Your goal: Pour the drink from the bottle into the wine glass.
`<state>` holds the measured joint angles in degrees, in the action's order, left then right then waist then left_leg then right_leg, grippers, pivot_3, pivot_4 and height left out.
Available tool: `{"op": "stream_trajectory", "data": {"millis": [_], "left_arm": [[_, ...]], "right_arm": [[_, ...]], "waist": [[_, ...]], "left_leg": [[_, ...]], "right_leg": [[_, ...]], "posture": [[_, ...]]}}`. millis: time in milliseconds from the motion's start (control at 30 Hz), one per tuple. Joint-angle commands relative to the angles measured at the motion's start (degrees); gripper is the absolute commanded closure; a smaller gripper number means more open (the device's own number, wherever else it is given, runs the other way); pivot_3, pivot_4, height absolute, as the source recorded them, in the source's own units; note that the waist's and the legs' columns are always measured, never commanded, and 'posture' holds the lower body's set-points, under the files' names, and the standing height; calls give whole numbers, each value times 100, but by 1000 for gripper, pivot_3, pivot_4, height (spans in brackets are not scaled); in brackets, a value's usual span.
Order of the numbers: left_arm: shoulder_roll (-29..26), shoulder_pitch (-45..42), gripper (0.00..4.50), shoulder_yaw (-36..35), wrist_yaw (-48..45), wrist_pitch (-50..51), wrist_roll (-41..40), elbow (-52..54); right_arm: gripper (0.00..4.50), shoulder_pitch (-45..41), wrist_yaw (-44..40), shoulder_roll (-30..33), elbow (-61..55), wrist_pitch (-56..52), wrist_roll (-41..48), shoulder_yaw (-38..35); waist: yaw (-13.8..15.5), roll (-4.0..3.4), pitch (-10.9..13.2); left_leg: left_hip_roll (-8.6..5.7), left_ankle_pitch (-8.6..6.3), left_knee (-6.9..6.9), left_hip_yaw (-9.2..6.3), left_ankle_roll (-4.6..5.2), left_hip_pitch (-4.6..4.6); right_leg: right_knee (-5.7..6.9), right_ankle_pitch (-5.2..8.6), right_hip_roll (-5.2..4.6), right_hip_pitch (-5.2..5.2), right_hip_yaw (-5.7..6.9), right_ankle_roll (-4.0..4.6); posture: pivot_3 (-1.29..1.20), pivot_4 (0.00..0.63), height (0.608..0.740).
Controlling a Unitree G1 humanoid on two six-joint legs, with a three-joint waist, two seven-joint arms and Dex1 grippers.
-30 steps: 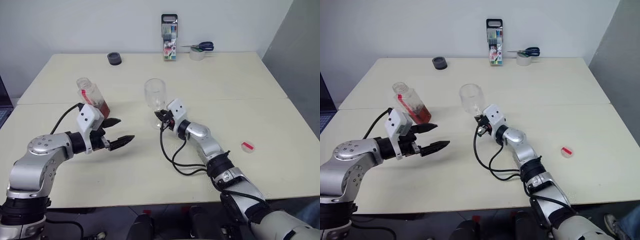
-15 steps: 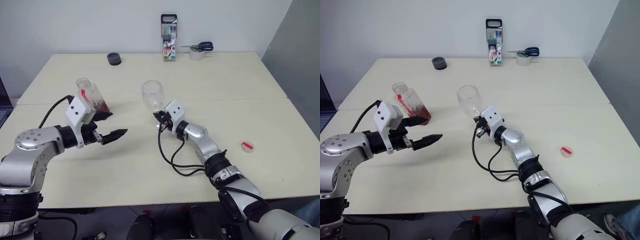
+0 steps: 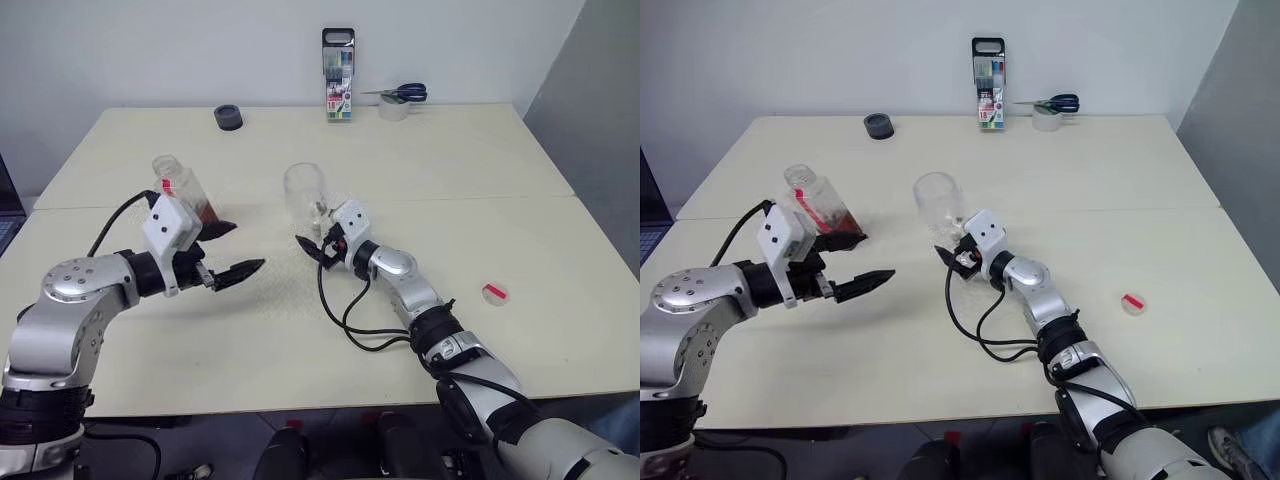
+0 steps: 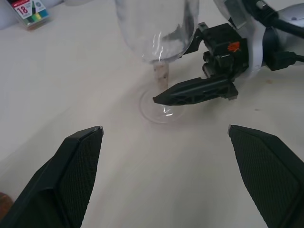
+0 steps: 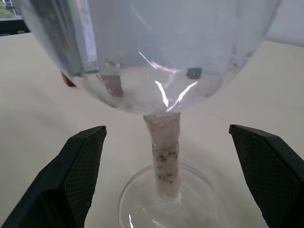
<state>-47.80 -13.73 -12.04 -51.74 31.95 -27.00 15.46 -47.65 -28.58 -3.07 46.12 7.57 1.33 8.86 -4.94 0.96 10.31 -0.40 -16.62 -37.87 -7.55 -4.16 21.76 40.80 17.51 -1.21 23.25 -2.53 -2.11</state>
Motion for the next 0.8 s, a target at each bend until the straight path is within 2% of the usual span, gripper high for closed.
{"op": "stream_trajectory", "data": {"millis": [33,633,800], "left_arm": [[-44,49,0,-216,58,3,-114,224],[186,-80,0,-89,397,62,-60,346],[387,-327,0,85,507,-222,183,-166]], "right_arm": [[25,-121,-12,-52,-213,33,94,-117],[25,111,16,39,-551,-221,133,-183],[25,275,186,167,-796,-316,51,-157]], "waist": [[0,0,0],[6,0,0],[16,0,0]], "left_leg": [[0,0,0,0,0,0],[-1,0,0,-1,0,1],[-2,0,-1,0,0,1]], "right_leg": [[0,0,1,0,1,0],[-1,0,0,0,1,0],[-1,0,0,0,1,0]], "posture": [[0,150,740],[0,150,740],[0,150,740]]}}
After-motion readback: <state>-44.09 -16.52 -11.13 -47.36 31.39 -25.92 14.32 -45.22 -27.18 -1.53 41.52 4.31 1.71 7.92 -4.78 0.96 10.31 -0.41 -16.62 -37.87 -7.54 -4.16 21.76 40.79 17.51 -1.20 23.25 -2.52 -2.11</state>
